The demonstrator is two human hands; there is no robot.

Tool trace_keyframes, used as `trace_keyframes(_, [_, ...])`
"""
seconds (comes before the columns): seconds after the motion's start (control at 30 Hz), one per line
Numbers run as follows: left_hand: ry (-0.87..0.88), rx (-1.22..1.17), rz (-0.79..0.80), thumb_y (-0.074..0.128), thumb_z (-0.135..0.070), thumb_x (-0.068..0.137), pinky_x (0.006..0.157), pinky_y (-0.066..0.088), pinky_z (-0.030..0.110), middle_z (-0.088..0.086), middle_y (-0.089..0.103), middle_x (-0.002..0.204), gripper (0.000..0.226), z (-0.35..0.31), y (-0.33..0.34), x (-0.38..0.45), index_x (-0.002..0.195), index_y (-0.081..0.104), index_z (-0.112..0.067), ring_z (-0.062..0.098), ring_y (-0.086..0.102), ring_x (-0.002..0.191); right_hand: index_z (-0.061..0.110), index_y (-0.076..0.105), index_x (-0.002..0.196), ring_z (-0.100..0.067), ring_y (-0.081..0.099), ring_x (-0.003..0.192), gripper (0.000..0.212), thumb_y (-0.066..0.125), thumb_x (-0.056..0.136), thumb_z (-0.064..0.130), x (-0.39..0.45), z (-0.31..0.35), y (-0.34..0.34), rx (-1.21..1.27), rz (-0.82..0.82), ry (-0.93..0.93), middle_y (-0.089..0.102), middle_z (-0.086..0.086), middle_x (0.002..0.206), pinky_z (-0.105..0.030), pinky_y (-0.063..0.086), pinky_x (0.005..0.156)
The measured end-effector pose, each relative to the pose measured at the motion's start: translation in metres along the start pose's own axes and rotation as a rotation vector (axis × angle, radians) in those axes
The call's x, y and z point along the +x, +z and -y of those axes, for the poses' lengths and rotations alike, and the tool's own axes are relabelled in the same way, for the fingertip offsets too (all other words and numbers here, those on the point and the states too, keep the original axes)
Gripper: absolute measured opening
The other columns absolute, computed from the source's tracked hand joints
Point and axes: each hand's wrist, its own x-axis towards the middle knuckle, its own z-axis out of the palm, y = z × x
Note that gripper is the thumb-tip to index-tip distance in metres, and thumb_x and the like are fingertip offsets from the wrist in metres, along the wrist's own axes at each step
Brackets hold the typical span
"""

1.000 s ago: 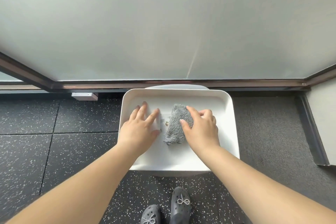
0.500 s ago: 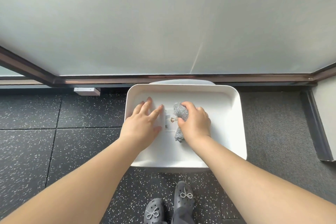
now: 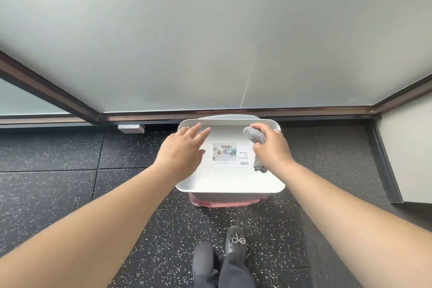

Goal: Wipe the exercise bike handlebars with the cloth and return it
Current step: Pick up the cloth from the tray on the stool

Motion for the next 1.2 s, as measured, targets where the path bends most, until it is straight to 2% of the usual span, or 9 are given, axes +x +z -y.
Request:
trace_keyframes(0.1, [-0.006, 0.031, -0.036, 0.039, -0.038, 0.096, 0.109, 0.026, 0.039, -0.001, 0.017, 0.157, 0.058, -0.005, -0.039, -0.018, 0.148, 0.014, -0.029, 0.023, 0.021, 0.140, 0.028, 0.055, 0.125, -0.019, 0.051, 0.082, 0.046, 0.055, 0.084, 0.006, -0.026, 0.018, -0.036, 0.016, -0.034, -0.043, 0.048, -0.011, 0.122, -0.020, 0.037, 0.077])
trace_keyframes(0.23, [-0.005, 0.071, -0.097, 0.040, -0.038, 0.095, 0.110, 0.025, 0.039, 0.000, 0.020, 0.156, 0.058, -0.018, -0.086, -0.042, 0.147, 0.017, -0.029, 0.024, 0.021, 0.140, 0.030, 0.058, 0.117, -0.017, 0.052, 0.081, 0.039, 0.070, 0.081, 0.032, -0.063, 0.042, -0.078, 0.043, -0.092, -0.090, 0.047, -0.002, 0.112, -0.022, 0.036, 0.075])
trace_keyframes(0.33, [0.013, 0.109, -0.127, 0.039, -0.041, 0.094, 0.111, 0.022, 0.040, 0.000, 0.024, 0.154, 0.057, -0.032, -0.111, -0.064, 0.146, 0.020, -0.028, 0.024, 0.022, 0.140, 0.030, 0.059, 0.111, -0.017, 0.052, 0.081, 0.037, 0.069, 0.079, 0.047, -0.094, 0.050, -0.104, 0.028, -0.172, -0.117, 0.049, -0.001, 0.107, -0.025, 0.035, 0.071])
trace_keyframes(0.47, [0.105, 0.201, -0.187, 0.039, -0.043, 0.093, 0.112, 0.017, 0.042, 0.001, 0.032, 0.151, 0.056, -0.049, -0.134, -0.098, 0.145, 0.023, -0.027, 0.024, 0.025, 0.137, 0.031, 0.059, 0.110, -0.017, 0.050, 0.082, 0.032, 0.066, 0.082, 0.044, -0.146, 0.045, -0.127, 0.018, -0.275, -0.111, 0.053, -0.003, 0.111, -0.024, 0.034, 0.071])
trace_keyframes(0.8, [0.359, 0.291, -0.289, 0.030, -0.045, 0.096, 0.117, 0.003, 0.046, -0.001, 0.020, 0.156, 0.057, -0.100, -0.170, -0.188, 0.148, 0.014, -0.026, 0.023, 0.012, 0.144, 0.025, 0.061, 0.113, -0.025, 0.056, 0.107, 0.034, 0.069, 0.082, 0.037, -0.312, 0.003, -0.143, 0.042, -0.548, -0.048, 0.058, -0.010, 0.115, -0.022, 0.035, 0.081])
trace_keyframes(1.07, [0.614, 0.281, -0.321, 0.030, -0.045, 0.096, 0.118, 0.002, 0.044, -0.001, 0.022, 0.156, 0.057, -0.191, -0.173, -0.261, 0.148, 0.016, -0.026, 0.023, 0.014, 0.144, 0.022, 0.061, 0.117, -0.022, 0.057, 0.113, 0.039, 0.069, 0.081, 0.037, -0.443, -0.053, -0.161, 0.107, -0.717, 0.072, 0.064, -0.003, 0.122, -0.028, 0.042, 0.091])
trace_keyframes(1.2, [0.731, 0.276, -0.343, 0.033, -0.046, 0.095, 0.118, 0.003, 0.043, -0.001, 0.026, 0.154, 0.057, -0.250, -0.167, -0.289, 0.147, 0.020, -0.025, 0.023, 0.017, 0.143, 0.024, 0.062, 0.116, -0.020, 0.056, 0.116, 0.038, 0.070, 0.081, 0.036, -0.502, -0.091, -0.180, 0.148, -0.818, 0.134, 0.062, -0.001, 0.125, -0.022, 0.037, 0.087])
